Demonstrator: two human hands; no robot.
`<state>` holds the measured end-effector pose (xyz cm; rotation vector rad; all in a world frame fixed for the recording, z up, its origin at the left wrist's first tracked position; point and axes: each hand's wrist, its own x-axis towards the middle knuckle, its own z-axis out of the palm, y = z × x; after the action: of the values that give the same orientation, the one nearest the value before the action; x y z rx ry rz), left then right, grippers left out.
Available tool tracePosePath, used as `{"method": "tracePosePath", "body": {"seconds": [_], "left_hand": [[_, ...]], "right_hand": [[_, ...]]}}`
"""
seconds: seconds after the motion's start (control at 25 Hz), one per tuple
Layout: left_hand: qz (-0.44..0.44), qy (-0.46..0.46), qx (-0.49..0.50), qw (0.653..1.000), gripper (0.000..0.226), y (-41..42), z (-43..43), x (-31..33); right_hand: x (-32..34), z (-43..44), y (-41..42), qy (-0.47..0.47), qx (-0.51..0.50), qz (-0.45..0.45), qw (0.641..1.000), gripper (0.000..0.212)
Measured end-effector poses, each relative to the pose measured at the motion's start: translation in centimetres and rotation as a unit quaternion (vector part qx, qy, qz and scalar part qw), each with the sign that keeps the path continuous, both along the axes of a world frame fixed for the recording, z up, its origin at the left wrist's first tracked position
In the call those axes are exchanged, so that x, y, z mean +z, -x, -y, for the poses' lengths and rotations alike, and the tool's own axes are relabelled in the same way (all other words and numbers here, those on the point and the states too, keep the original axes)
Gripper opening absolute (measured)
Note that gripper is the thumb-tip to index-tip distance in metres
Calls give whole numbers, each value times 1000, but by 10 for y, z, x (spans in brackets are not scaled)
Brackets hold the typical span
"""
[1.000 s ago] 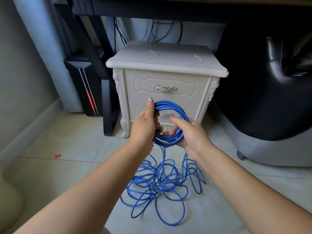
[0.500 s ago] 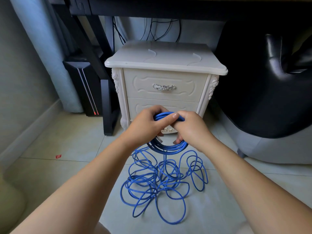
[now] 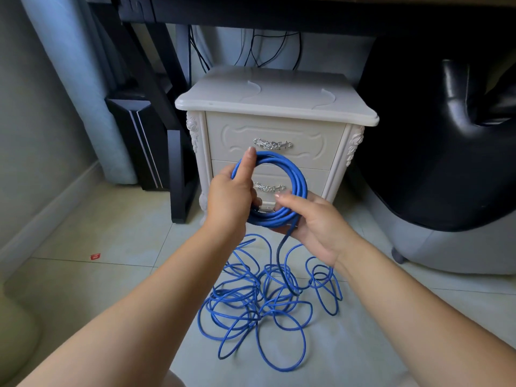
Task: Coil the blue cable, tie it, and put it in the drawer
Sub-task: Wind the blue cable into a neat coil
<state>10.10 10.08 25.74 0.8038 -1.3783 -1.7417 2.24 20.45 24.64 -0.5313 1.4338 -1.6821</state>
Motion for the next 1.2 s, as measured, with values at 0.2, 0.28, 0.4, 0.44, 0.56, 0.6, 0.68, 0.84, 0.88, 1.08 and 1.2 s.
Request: {"method": "tracePosePath", "body": {"seconds": [0.2,0.28,0.4,0.44,0.56,0.6,0.68,0.84,0.88,1.08,1.2], "left_hand": [[32,-70,-13,997,45,4,-15,-13],[45,-79,-62,994,48,2,-11,-14],[32,-121,-131,983,37,-6,-2,-7],[33,-122,-154,980,31,-8,0,-5],[86,-61,-204,973,26,-11,6,3],[105,-32,-216,970,26,-13,7,5],[132,17,-243,961,37,-15,7,8],[144,72,-298,941,50,-19,5,7],[142,82,-300,940,45,-19,4,5],[203,181,-220,937,20,-14,6,-8],[194,184,-152,952,18,-7,2,-11]], "right_hand": [[-16,11,2,-49,-126,-22,991,21],[-14,8,10,-66,-125,-53,989,30],[-3,3,18,-104,-95,-141,980,34],[0,1,20,-121,-84,-168,975,34],[10,-5,23,-169,-40,-258,950,30],[11,-6,23,-186,-25,-296,936,28],[13,-8,22,-210,-3,-344,915,26],[13,-8,25,-222,7,-357,907,21],[13,-8,26,-222,10,-355,908,18],[12,-5,21,-123,-9,-159,979,16],[17,-8,16,-20,-1,27,999,11]]}}
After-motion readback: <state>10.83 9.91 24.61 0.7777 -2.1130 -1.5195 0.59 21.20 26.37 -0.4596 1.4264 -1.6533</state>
